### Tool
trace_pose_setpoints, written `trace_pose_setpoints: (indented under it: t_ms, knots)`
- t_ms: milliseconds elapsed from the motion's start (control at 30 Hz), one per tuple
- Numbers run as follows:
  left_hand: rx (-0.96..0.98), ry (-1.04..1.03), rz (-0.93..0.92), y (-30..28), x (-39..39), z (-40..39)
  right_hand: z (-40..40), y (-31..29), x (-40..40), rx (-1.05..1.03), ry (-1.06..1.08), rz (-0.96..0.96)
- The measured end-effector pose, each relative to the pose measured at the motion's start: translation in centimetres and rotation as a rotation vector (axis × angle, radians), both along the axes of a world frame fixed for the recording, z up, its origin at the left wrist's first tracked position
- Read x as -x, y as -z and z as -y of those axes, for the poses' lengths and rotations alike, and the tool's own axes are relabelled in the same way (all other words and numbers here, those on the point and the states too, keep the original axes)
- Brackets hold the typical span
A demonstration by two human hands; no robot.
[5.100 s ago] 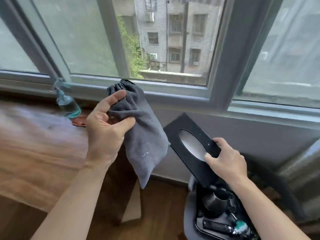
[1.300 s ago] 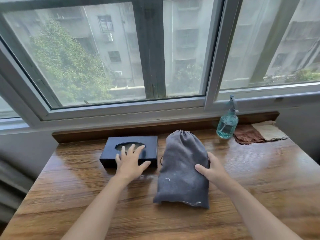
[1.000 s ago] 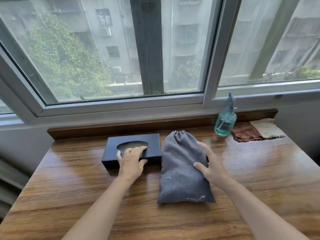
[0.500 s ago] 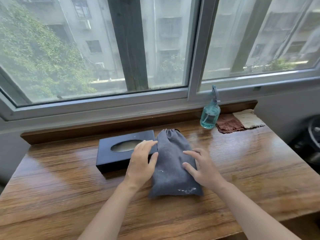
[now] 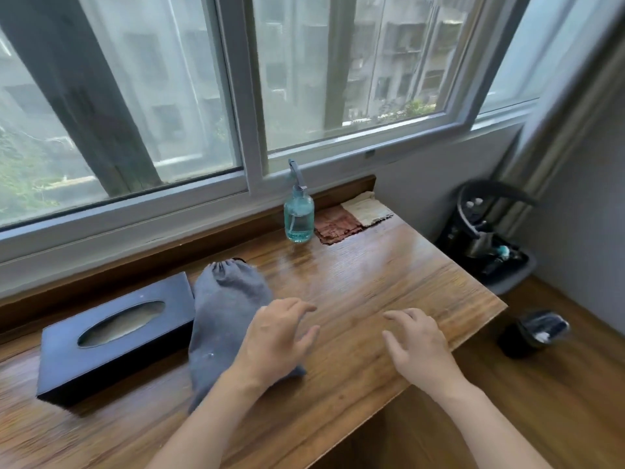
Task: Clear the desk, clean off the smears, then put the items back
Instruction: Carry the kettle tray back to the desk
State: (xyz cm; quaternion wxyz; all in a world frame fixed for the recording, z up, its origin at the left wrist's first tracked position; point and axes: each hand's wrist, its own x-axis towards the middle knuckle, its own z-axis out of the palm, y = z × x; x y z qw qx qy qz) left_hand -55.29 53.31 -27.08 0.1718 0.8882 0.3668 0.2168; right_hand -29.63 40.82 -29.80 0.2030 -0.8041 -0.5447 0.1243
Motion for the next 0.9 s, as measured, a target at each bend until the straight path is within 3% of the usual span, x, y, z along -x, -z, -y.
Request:
trace_pose_setpoints:
  t_ms: [333, 567, 900]
  knots:
    - [0.053, -0.003, -0.087, -1.1, -18.1, 0.9, 1.7, -0.6, -17.2, -0.012, 0.071, 0.045]
    - [0.151, -0.046, -0.047, -0.1, -31.5, 1.6, 3.6, -0.9, -29.4, 0.034, 0.069, 0.046]
    - [0.21, 0.068, -0.003, 1.4, -50.2, -0.3, 2.6, -0.7, -43.9, 0.103, 0.209, 0.023]
